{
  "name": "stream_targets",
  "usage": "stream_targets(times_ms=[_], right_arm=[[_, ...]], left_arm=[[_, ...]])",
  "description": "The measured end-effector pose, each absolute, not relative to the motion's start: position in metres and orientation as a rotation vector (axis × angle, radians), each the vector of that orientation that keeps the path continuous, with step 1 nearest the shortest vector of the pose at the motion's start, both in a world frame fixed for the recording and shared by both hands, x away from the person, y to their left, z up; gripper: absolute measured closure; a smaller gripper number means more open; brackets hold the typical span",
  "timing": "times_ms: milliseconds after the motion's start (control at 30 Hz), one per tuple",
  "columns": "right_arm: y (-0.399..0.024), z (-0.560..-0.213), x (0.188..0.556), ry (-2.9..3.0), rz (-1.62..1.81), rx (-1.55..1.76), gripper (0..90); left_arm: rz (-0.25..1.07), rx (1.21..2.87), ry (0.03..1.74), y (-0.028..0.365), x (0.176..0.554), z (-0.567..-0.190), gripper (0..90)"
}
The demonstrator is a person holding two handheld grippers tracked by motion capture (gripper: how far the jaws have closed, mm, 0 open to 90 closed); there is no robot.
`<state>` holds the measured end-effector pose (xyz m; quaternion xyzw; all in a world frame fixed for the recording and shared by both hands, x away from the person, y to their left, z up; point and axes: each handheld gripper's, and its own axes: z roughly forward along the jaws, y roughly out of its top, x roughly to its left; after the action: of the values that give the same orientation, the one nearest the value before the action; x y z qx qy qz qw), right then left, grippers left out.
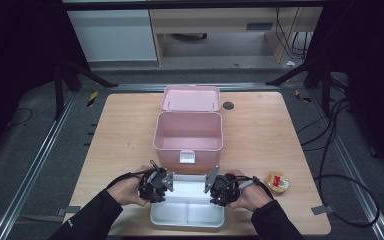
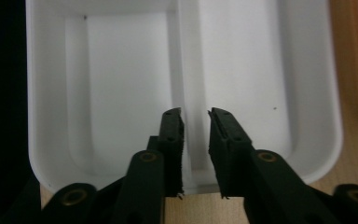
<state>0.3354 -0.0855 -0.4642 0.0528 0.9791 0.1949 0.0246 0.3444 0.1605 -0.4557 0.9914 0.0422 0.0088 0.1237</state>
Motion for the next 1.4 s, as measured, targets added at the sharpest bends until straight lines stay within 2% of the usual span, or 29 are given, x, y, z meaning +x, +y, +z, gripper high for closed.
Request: stream_targets(times_ms=[100, 200, 333, 467, 633, 900, 1400], right_arm=[[-0.091, -0.456, 0.336, 2.968, 0.698, 0.252, 59.1], [-0.101, -0.445, 0.338, 2.884, 0.747, 0.372, 53.3], [-0.117, -0.435, 0.342, 2.788, 0.784, 0.522, 48.5], [-0.137, -0.429, 0.349, 2.688, 0.792, 0.659, 48.2], [-0.159, -0.425, 0.353, 2.586, 0.823, 0.815, 43.6], [-0.196, -0.422, 0.354, 2.433, 0.811, 1.027, 37.1], [-0.241, -0.444, 0.360, 2.353, 0.682, 1.232, 21.1]], left_arm=[[0.076, 2.815, 0.217, 0.170, 0.343, -0.444, 65.6], [0.113, 2.736, 0.327, 0.182, 0.342, -0.434, 55.4], [0.172, 2.651, 0.467, 0.199, 0.346, -0.429, 46.7], [0.220, 2.569, 0.634, 0.217, 0.354, -0.432, 40.5], [0.251, 2.479, 0.788, 0.234, 0.362, -0.439, 36.5], [0.326, 2.351, 0.941, 0.261, 0.368, -0.442, 30.3], [0.390, 2.299, 1.041, 0.276, 0.373, -0.450, 25.7]])
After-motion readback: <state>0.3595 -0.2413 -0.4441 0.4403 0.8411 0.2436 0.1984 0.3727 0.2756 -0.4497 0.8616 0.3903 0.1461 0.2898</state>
